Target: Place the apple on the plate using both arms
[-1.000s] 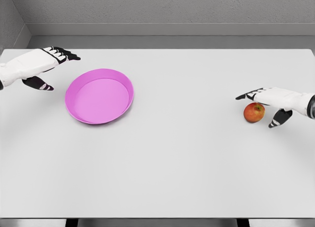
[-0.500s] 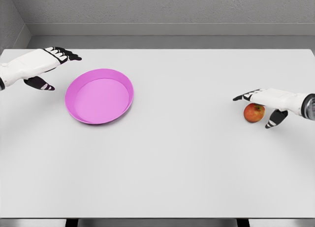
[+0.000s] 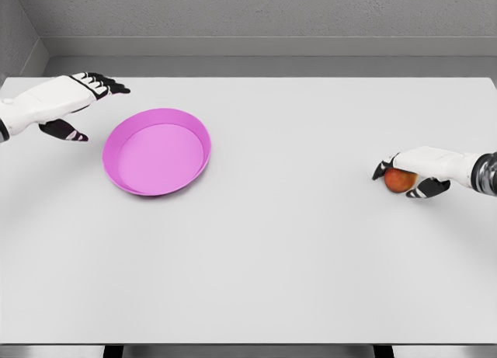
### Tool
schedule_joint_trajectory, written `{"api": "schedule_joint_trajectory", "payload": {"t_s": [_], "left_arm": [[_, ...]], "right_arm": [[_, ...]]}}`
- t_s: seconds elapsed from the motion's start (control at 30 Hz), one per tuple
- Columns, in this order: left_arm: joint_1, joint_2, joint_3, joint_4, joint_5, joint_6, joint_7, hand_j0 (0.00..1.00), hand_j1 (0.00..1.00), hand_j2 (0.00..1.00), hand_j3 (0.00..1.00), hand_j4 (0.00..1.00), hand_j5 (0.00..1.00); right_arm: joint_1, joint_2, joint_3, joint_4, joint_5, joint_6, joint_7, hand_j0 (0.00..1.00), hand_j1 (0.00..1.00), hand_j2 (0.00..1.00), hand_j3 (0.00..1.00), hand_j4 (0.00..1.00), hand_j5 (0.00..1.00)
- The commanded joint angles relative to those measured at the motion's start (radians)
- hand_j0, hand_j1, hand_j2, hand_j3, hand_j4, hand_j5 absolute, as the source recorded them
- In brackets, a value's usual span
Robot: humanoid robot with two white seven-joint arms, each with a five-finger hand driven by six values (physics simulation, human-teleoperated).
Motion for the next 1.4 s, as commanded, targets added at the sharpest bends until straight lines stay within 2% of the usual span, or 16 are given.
{"api": "schedule_joint_trajectory", "payload": {"t_s": [0.0, 0.37, 1.0, 1.23, 1.37], "left_arm": [[0.000, 0.001, 0.002, 0.000, 0.006, 0.001, 0.001, 1.00, 1.00, 1.00, 1.00, 1.00, 1.00], [0.002, 0.002, 0.004, -0.003, 0.008, 0.001, 0.001, 1.00, 1.00, 1.00, 1.00, 1.00, 1.00], [0.005, 0.006, 0.016, -0.006, 0.011, 0.001, 0.001, 1.00, 1.00, 1.00, 1.00, 1.00, 1.00], [0.006, 0.009, 0.016, -0.006, 0.011, 0.001, 0.001, 1.00, 1.00, 1.00, 1.00, 1.00, 1.00], [0.006, 0.006, 0.016, -0.011, 0.011, 0.001, 0.001, 1.00, 1.00, 1.00, 1.00, 1.00, 1.00]], "right_arm": [[0.000, 0.000, 0.005, 0.002, 0.001, 0.000, 0.003, 0.59, 0.59, 0.59, 0.59, 0.59, 0.59], [-0.002, 0.000, 0.005, -0.004, 0.002, 0.000, 0.004, 0.52, 0.52, 0.52, 0.52, 0.52, 0.52], [-0.092, 0.000, 0.003, -0.041, 0.001, -0.002, 0.006, 0.50, 0.50, 0.50, 0.50, 0.50, 0.50], [-0.117, 0.015, 0.003, -0.120, 0.001, 0.000, 0.006, 0.50, 0.50, 0.50, 0.50, 0.50, 0.50], [-0.135, 0.046, 0.005, -0.130, 0.001, -0.002, 0.006, 0.50, 0.50, 0.50, 0.50, 0.50, 0.50]]}}
